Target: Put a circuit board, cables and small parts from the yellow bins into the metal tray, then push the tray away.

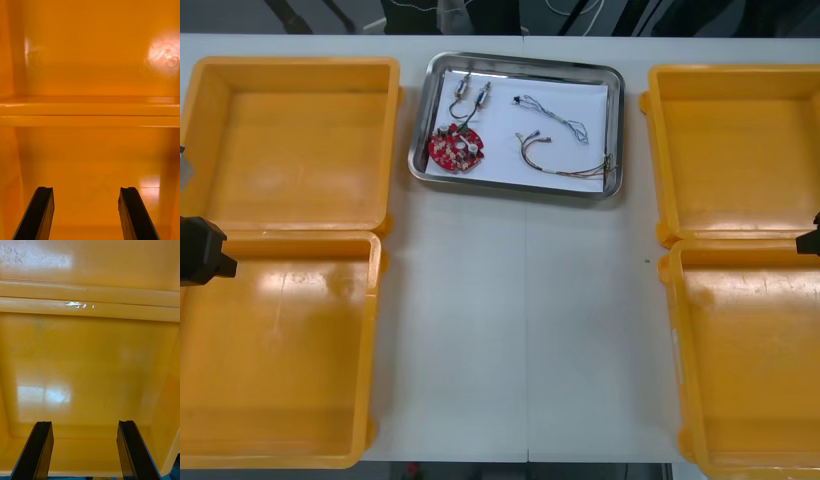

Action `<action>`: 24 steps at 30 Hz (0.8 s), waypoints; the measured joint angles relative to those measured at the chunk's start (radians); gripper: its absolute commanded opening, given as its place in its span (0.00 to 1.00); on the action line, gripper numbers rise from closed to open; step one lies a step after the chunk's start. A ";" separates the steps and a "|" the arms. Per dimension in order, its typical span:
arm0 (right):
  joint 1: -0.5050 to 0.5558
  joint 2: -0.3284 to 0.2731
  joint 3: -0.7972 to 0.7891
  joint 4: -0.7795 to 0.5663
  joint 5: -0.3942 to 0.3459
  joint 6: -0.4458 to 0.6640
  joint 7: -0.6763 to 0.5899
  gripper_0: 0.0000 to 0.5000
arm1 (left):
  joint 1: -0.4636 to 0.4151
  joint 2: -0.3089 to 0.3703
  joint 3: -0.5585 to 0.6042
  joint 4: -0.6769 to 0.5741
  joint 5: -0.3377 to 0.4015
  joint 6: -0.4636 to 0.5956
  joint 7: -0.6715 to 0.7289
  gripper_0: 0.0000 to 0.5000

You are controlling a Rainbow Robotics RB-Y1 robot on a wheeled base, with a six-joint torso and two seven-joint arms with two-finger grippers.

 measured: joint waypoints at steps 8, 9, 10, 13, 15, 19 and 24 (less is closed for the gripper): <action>0.051 -0.008 -0.012 0.034 0.004 0.000 0.002 1.00 | 0.000 0.000 0.000 0.000 0.000 0.000 0.000 1.00; 0.056 -0.009 -0.012 0.035 0.004 0.000 0.002 1.00 | 0.000 0.000 0.000 0.000 0.000 0.000 0.000 1.00; 0.060 -0.009 -0.012 0.036 0.004 0.000 0.003 1.00 | 0.000 0.000 0.000 0.000 0.000 0.000 0.000 1.00; 0.070 -0.009 -0.012 0.038 0.004 0.000 0.003 1.00 | 0.000 0.000 0.000 0.000 0.000 0.000 0.000 1.00; 0.074 -0.009 -0.012 0.038 0.004 0.000 0.003 1.00 | 0.000 0.000 0.000 0.000 0.000 0.000 0.000 1.00; 0.076 -0.009 -0.016 0.038 0.001 0.000 0.003 1.00 | 0.000 0.000 0.000 0.000 0.000 0.000 0.000 1.00; 0.076 -0.009 -0.019 0.038 -0.007 0.000 0.003 1.00 | 0.000 0.000 0.000 0.000 0.000 0.000 0.000 1.00</action>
